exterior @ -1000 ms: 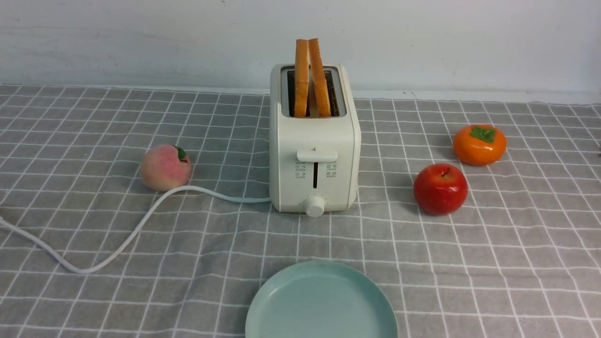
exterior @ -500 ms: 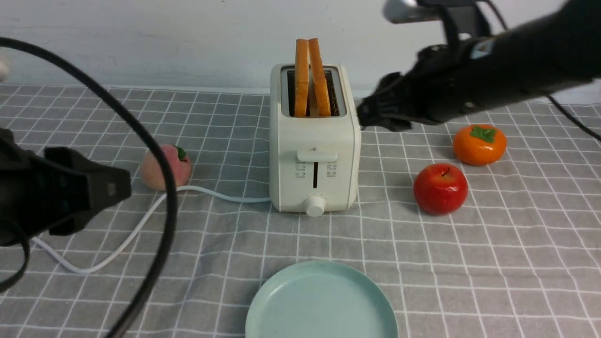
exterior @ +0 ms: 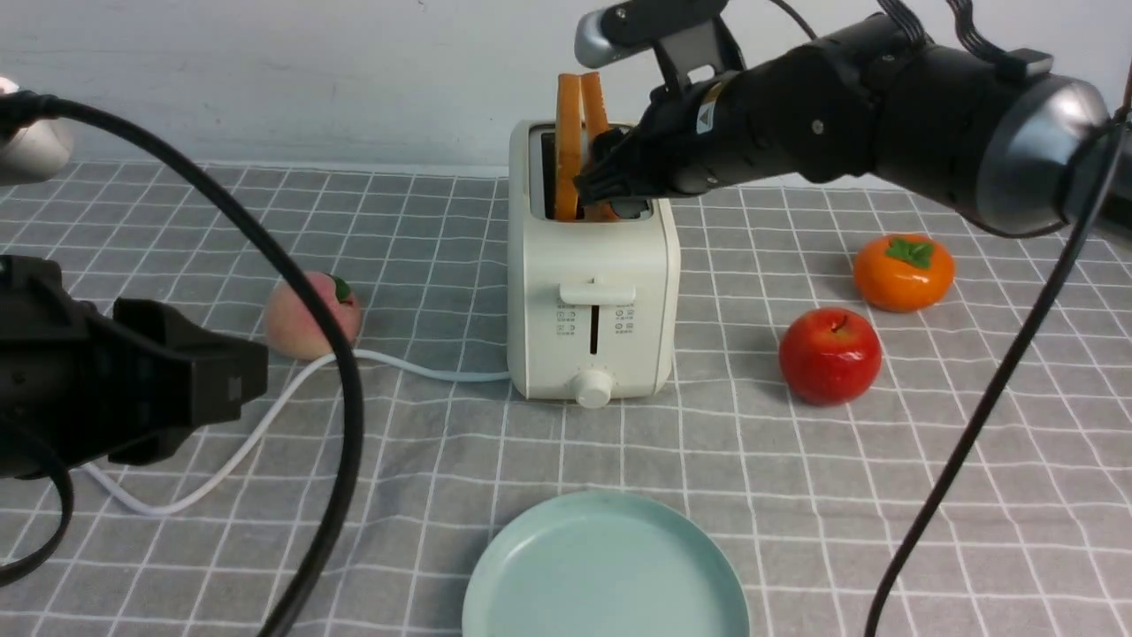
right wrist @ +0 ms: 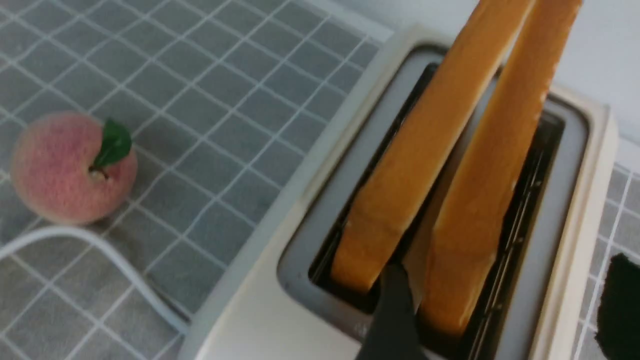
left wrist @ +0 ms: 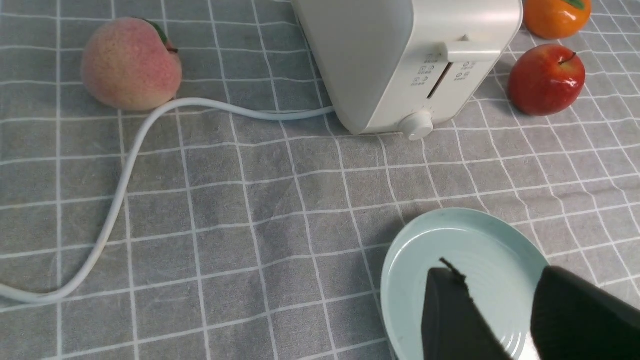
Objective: Take toasted bread from bread machine on grey coffee table place on plate.
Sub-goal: 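Grasp the toast slice in the toaster and pull it up out of the slot with the right gripper, then place the held slice of bread on top of the slice on the plate with the right gripper, then reach for a toast slice standing in the toaster with the left gripper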
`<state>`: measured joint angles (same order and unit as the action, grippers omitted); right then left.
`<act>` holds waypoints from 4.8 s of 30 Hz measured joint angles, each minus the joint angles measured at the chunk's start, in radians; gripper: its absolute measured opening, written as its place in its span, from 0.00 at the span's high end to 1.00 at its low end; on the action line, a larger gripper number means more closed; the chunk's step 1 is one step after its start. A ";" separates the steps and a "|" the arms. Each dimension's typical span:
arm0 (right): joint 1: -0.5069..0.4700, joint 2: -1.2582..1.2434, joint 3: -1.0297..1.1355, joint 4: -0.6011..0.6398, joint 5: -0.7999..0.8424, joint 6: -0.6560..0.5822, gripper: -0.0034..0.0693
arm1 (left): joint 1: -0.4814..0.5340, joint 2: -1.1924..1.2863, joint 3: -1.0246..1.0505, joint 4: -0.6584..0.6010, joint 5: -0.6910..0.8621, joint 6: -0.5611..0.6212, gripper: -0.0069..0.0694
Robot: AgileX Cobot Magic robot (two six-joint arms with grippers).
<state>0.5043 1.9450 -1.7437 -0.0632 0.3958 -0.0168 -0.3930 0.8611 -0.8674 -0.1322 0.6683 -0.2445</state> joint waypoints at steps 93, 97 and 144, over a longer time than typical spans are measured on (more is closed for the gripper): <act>-0.051 -0.317 0.788 1.182 0.225 -0.702 0.61 | 0.000 0.000 0.000 -0.019 0.019 -0.001 0.60; -0.051 -0.336 0.776 1.104 0.205 -0.700 0.31 | 0.000 0.000 0.000 -0.021 0.010 -0.001 0.59; -0.051 -0.834 0.564 0.390 0.631 0.034 0.33 | -0.151 1.250 -1.257 0.481 0.145 -0.427 0.22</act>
<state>0.4537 1.1108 -1.1798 0.3273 1.0266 0.0175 -0.5439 2.1108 -2.1240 0.3492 0.8133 -0.6720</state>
